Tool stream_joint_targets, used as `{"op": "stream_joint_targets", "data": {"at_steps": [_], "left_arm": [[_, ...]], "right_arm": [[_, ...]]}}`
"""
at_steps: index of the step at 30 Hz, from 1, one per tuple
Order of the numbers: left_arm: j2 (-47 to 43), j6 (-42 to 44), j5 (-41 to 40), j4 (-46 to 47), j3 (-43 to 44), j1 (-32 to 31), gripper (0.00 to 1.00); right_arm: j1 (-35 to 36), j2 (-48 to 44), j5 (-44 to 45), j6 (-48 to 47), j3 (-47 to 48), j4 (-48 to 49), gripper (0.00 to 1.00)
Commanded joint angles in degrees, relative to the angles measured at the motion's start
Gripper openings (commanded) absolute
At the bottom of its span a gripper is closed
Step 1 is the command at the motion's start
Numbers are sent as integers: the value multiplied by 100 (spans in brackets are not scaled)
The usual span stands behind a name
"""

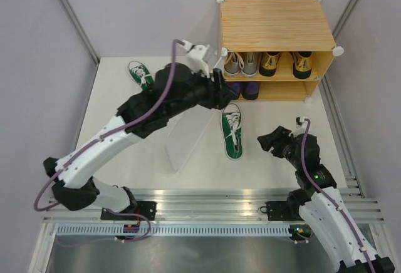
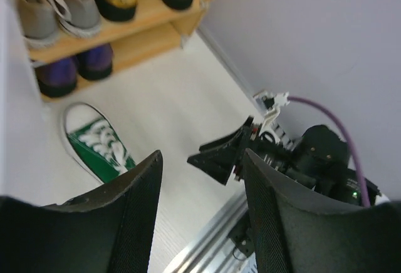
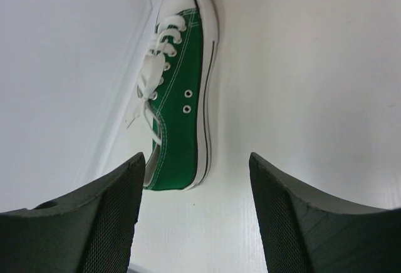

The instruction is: Place and organize the shoes in the shoe cabinet

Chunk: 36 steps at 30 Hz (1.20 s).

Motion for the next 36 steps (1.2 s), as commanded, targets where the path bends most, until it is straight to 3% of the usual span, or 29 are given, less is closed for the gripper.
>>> {"op": "stream_joint_targets", "data": {"at_steps": [1, 2, 5, 9, 15, 23, 36], "left_arm": [[-584, 1114, -1231, -282, 100, 28, 59], [-680, 1230, -1738, -484, 82, 63, 60], [-1058, 1582, -2243, -705, -207, 388, 66], [-1707, 1556, -2060, -863, -821, 1396, 69], [-2649, 1697, -2885, -302, -2166, 1681, 71], [-2948, 1767, -3298, 155, -3450, 1786, 72], [-3116, 1670, -3071, 402, -3688, 1786, 72]], "right_arm": [[157, 307, -536, 15, 25, 905, 72], [253, 438, -484, -73, 68, 932, 72], [867, 1114, 50, -213, 253, 1055, 75], [2359, 2386, 1492, -328, 700, 1161, 81], [3320, 3550, 3223, -57, 1316, 1073, 94], [3374, 4858, 3735, 59, 1941, 994, 97], [3383, 6433, 3578, -153, 2161, 1995, 98]]}}
